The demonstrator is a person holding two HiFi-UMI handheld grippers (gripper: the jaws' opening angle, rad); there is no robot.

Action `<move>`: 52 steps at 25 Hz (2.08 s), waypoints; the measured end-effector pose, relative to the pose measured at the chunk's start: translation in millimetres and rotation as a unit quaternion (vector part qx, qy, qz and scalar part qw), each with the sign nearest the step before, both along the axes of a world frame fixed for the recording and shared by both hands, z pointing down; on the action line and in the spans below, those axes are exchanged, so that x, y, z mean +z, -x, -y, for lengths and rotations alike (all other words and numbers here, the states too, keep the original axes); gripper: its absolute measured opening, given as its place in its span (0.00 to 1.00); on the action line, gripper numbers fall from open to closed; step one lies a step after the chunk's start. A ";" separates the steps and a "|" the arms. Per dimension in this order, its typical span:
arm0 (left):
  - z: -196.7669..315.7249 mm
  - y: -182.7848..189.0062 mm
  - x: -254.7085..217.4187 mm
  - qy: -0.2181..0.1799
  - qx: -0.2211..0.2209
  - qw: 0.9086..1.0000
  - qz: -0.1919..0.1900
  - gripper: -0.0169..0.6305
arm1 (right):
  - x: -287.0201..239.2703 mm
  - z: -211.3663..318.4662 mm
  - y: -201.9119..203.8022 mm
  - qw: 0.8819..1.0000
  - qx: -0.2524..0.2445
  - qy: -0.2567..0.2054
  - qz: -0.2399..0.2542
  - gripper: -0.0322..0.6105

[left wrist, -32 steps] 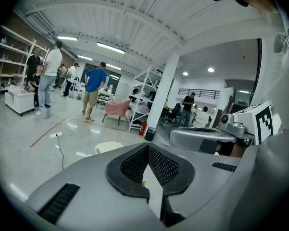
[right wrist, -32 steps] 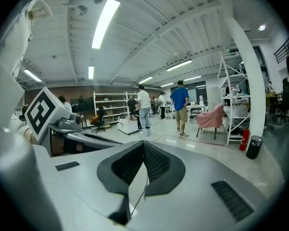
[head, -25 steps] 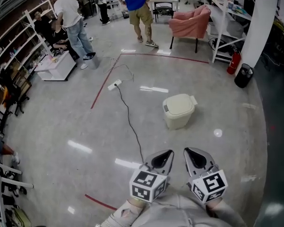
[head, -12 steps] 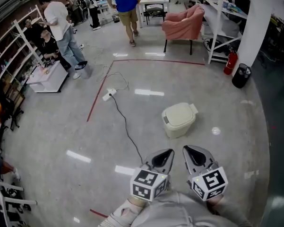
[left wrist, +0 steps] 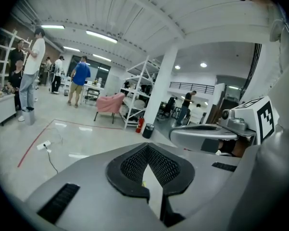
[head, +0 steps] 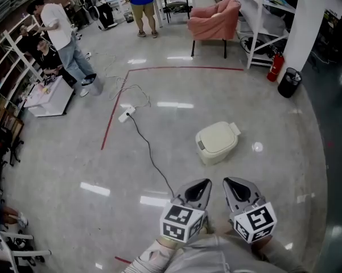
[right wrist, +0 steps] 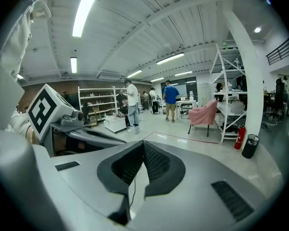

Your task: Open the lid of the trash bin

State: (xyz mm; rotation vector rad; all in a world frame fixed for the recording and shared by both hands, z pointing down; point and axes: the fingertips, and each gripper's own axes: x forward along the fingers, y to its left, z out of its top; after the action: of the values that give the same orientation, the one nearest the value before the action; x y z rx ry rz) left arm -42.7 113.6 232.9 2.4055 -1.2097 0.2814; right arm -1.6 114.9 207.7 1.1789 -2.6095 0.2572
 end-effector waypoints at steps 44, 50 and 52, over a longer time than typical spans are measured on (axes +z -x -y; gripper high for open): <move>233.7 14.0 266.1 0.190 -0.063 0.978 0.060 0.03 | 232.5 214.4 0.8 0.977 -0.022 0.207 -0.053 0.05; 250.8 15.8 323.3 0.209 -0.068 0.973 0.070 0.03 | 278.0 227.0 -2.5 0.973 -0.005 0.227 -0.050 0.05; 254.4 15.8 341.4 0.220 -0.069 0.970 0.071 0.03 | 292.4 228.4 -2.2 0.971 -0.003 0.234 -0.046 0.05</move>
State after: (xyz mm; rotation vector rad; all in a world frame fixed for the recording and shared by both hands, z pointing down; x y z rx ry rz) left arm -58.5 -140.7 574.3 1.9376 -1.2182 0.6168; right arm 0.6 -113.4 500.2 0.9861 -2.2889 0.7497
